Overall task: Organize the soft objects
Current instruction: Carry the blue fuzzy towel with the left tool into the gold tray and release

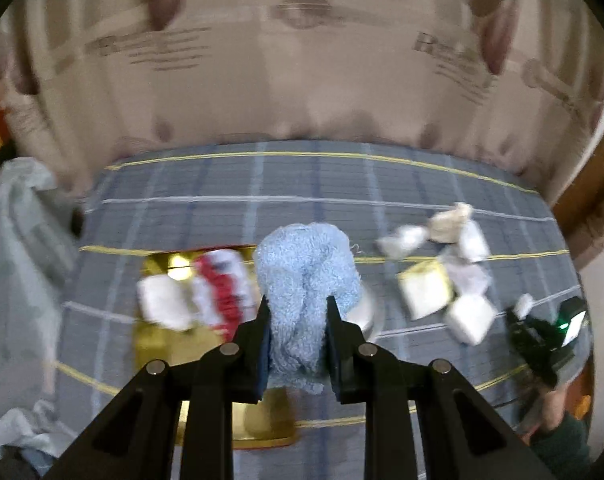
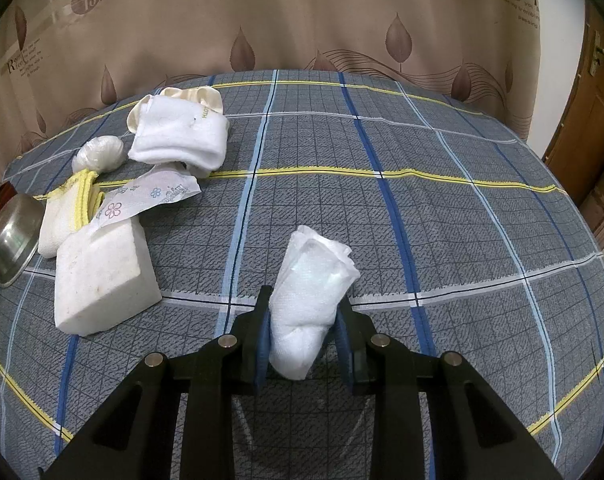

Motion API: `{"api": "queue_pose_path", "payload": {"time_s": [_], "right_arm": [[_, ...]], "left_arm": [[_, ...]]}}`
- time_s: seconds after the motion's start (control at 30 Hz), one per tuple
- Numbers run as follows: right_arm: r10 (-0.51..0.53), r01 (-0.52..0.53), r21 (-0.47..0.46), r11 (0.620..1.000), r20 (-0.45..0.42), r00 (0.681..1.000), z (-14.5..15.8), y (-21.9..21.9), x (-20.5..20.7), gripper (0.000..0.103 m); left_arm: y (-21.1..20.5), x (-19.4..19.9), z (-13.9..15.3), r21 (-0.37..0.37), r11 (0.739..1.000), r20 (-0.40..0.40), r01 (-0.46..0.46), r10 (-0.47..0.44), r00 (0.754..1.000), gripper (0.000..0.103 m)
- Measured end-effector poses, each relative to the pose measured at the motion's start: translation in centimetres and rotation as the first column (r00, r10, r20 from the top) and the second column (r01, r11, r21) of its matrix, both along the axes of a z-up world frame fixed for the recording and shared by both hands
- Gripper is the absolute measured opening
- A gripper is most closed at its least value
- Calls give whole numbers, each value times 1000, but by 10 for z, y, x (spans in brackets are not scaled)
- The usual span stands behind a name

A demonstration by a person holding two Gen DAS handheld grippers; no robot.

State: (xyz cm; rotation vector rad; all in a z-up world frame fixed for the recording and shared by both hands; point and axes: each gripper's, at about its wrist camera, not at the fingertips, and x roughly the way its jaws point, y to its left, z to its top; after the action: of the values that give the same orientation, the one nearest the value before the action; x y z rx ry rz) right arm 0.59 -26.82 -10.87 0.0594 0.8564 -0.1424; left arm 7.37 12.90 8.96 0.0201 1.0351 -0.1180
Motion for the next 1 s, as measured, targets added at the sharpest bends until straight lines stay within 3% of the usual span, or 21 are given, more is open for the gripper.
{"api": "queue_pose_path", "payload": {"time_s": [0.33, 0.47, 0.57, 0.73, 1.0], "right_arm": [[0, 0, -5, 1000, -1, 1000, -1, 0, 1, 28], [0, 0, -5, 1000, -1, 1000, -1, 0, 1, 28], [0, 0, -5, 1000, -1, 1000, -1, 0, 1, 28], [-1, 1, -5, 1000, -1, 1000, -1, 0, 0, 28], [-1, 1, -8, 1000, -1, 1000, -1, 0, 0, 28]], "left_arm": [[89, -18, -41, 37, 985, -62, -168, 170, 984, 23], [99, -16, -60, 75, 980, -60, -186, 191, 980, 23], [102, -12, -75, 59, 980, -95, -189, 194, 976, 23], [103, -8, -102, 93, 977, -137, -192, 203, 970, 23], [112, -4, -119, 114, 970, -181, -213, 231, 956, 24]]}}
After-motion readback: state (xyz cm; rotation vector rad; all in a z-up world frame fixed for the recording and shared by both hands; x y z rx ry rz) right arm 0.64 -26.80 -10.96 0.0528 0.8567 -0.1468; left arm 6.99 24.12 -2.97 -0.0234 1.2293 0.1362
